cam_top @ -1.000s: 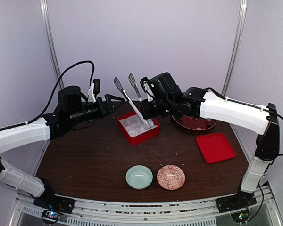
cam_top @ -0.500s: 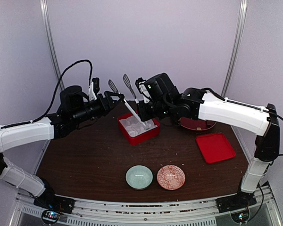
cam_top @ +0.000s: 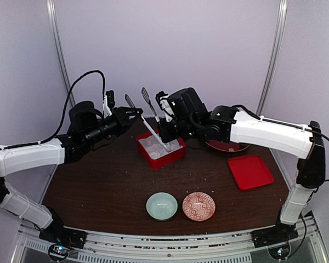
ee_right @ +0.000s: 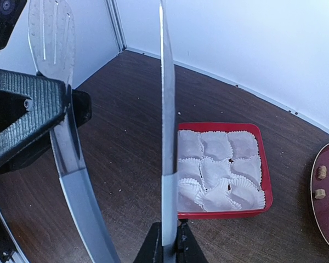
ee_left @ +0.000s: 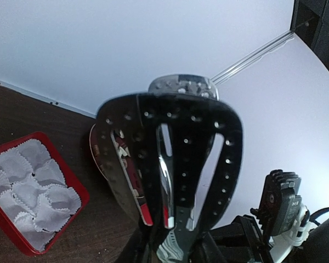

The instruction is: Pack the chocolate

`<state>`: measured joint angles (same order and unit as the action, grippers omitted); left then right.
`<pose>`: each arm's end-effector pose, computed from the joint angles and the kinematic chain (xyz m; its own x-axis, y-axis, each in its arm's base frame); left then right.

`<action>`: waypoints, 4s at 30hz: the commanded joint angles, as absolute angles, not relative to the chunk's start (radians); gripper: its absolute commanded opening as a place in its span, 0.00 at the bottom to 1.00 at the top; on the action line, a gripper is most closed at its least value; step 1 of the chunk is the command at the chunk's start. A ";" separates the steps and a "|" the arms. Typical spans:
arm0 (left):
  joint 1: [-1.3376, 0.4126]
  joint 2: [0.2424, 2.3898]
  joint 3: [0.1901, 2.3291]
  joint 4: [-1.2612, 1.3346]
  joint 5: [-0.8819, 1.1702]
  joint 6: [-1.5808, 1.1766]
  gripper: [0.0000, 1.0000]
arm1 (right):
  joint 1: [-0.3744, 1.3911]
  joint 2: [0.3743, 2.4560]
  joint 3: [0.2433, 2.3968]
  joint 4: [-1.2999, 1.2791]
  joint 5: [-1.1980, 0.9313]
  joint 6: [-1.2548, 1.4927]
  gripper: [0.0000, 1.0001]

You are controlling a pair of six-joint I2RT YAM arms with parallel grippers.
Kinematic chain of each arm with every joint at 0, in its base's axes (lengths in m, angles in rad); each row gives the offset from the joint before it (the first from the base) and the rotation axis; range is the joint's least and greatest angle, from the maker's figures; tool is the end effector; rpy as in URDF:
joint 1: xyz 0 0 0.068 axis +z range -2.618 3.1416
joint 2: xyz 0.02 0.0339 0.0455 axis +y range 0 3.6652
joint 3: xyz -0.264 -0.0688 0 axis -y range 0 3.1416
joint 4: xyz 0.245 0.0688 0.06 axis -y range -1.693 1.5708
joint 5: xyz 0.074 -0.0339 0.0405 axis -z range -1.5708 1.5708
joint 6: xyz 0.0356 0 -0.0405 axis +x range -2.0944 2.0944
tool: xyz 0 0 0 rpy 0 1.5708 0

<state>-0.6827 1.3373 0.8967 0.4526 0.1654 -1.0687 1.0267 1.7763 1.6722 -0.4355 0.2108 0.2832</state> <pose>0.2409 -0.2034 0.3214 -0.6530 -0.5834 -0.4830 0.3691 0.3117 -0.8756 0.2223 0.3530 0.3503 -0.4632 -0.2377 -0.8538 -0.6398 0.7563 0.1365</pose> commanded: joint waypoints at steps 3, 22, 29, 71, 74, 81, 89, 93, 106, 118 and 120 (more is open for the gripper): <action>-0.685 1.328 0.875 0.548 0.160 -1.085 0.21 | 1.035 1.714 1.634 -0.366 0.216 0.267 0.09; -0.685 1.293 0.849 0.543 0.101 -1.090 0.12 | 0.993 1.595 1.448 -0.196 0.049 0.332 0.98; -0.686 1.280 0.851 0.530 0.066 -1.117 0.10 | 1.012 1.680 1.535 -0.242 0.052 0.344 1.00; -0.736 1.186 0.813 0.485 -0.135 -1.247 0.08 | 1.060 1.886 1.805 -0.400 0.290 0.251 0.54; -0.738 1.184 0.810 0.477 -0.144 -1.279 0.07 | 1.061 1.893 1.817 -0.410 0.297 0.240 0.53; -0.739 1.187 0.828 0.431 -0.147 -1.281 0.08 | 1.060 1.901 1.838 -0.444 0.283 0.215 0.44; -0.739 1.183 0.870 0.303 -0.150 -1.245 0.47 | 1.025 1.861 1.800 -0.450 0.199 0.274 0.38; -0.738 1.151 0.877 0.231 -0.162 -1.185 0.71 | 0.970 1.805 1.730 -0.418 0.112 0.331 0.36; -0.632 1.089 0.917 -0.071 -0.034 -0.966 0.87 | 0.697 1.595 1.510 -0.582 -0.088 0.294 0.28; -0.572 1.095 0.905 -0.174 0.072 -0.833 0.87 | 0.399 1.531 1.384 -0.833 -0.096 0.168 0.27; -0.567 1.093 0.893 -0.175 0.082 -0.829 0.87 | 0.365 1.545 1.377 -0.846 -0.094 0.158 0.27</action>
<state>-0.5827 1.0912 0.8940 -0.1703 0.0368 -0.8791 0.4221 1.5532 1.3968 -0.7868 -0.0895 0.2031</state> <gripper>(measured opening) 0.871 0.274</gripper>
